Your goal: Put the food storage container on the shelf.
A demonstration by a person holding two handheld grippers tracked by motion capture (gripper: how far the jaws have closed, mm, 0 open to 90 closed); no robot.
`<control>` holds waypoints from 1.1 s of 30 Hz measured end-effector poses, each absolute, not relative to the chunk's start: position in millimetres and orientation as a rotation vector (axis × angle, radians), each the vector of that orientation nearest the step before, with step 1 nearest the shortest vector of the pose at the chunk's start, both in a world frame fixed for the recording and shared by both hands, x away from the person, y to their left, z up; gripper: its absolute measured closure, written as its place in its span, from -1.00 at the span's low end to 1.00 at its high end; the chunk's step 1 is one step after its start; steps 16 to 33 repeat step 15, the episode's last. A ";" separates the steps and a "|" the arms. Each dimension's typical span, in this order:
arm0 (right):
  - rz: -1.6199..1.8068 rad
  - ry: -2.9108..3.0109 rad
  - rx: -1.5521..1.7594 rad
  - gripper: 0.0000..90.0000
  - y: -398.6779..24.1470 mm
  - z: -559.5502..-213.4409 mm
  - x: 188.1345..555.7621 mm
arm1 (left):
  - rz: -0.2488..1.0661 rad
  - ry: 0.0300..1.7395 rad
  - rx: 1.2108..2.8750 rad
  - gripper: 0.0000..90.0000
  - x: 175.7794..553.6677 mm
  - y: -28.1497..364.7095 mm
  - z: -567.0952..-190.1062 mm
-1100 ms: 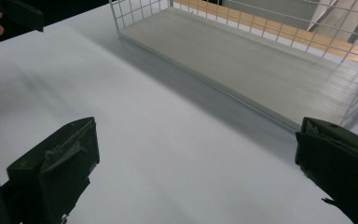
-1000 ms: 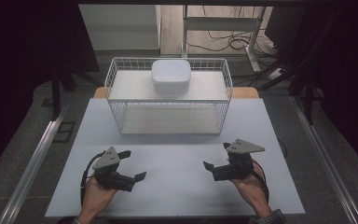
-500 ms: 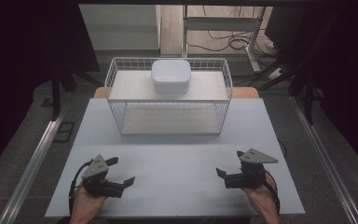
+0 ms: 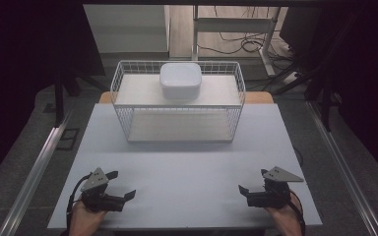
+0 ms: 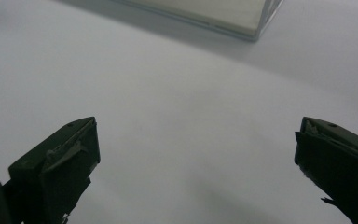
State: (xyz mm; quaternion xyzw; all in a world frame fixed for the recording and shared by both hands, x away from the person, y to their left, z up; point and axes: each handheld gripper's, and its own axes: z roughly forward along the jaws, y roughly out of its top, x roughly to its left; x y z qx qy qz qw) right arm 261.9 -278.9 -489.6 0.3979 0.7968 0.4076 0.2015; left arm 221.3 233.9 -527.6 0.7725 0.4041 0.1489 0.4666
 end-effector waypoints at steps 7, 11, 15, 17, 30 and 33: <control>1.078 2.303 1.174 -1.00 -285.5 -503.6 258.7 | 0.278 1.052 1.907 -0.96 221.7 238.4 -534.8; 1.053 2.332 1.215 -1.00 -286.9 -508.5 259.7 | 0.253 1.068 1.909 -0.96 220.7 239.3 -536.4; 1.022 2.341 1.227 -1.00 -286.4 -511.4 261.0 | 0.240 1.073 1.911 -0.96 221.5 238.8 -537.0; 1.022 2.341 1.227 -1.00 -286.4 -511.4 261.0 | 0.240 1.073 1.911 -0.96 221.5 238.8 -537.0; 1.022 2.341 1.227 -1.00 -286.4 -511.4 261.0 | 0.240 1.073 1.911 -0.96 221.5 238.8 -537.0; 1.022 2.341 1.227 -1.00 -286.4 -511.4 261.0 | 0.240 1.073 1.911 -0.96 221.5 238.8 -537.0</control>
